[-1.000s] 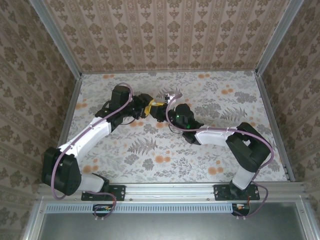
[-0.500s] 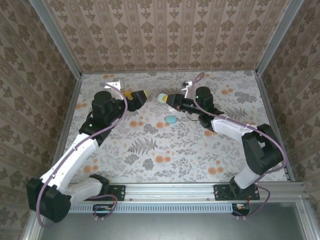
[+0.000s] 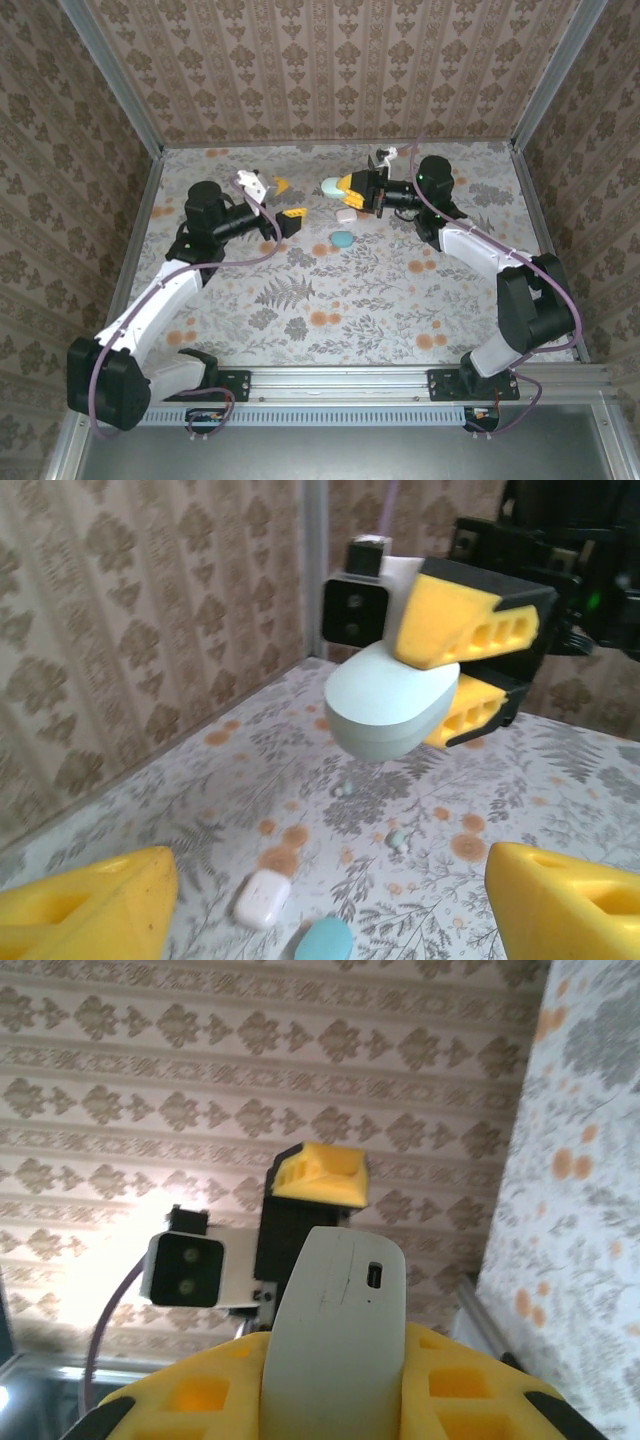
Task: Insert wireless bluetooth earbuds into charging case
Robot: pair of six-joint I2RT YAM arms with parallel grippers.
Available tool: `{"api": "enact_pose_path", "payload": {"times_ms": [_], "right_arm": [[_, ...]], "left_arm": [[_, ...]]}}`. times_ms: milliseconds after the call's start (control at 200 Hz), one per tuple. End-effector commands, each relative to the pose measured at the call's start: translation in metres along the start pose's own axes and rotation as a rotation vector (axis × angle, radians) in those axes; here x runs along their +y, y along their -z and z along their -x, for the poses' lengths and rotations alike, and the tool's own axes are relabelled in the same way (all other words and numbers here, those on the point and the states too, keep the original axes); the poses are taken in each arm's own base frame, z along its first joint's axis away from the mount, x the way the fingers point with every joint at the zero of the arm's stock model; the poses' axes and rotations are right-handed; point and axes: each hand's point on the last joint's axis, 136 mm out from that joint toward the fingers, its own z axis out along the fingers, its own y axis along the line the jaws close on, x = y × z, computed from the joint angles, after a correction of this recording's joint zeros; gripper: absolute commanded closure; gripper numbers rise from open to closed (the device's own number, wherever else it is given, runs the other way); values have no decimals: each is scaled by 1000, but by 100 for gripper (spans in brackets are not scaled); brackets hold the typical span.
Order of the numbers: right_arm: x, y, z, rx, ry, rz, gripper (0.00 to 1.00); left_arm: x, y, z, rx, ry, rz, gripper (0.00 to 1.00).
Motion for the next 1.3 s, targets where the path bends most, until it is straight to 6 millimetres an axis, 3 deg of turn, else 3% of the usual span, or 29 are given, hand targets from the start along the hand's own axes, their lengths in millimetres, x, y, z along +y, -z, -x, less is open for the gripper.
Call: {"api": "enact_pose_path", "payload": {"times_ms": [0, 200, 530, 600, 860, 1055, 1295], "right_arm": [[38, -2, -12, 105, 17, 77, 72], [58, -6, -13, 125, 11, 158, 73], [59, -8, -8, 103, -27, 229, 75], [57, -9, -8, 101, -34, 229, 75], [56, -10, -9, 99, -32, 237, 75], [58, -11, -9, 100, -22, 242, 75], [63, -11, -10, 99, -17, 253, 75]], "left_arm": [[-19, -7, 32, -99, -165, -152, 21], [-19, -21, 44, -167, -154, -225, 21], [-22, -39, 61, -232, -96, -277, 23], [-32, -46, 63, -240, -80, -314, 25], [-31, -52, 69, -268, -35, -328, 36], [-33, -54, 73, -286, -5, -348, 49], [-37, -54, 72, -277, -9, -364, 55]]}}
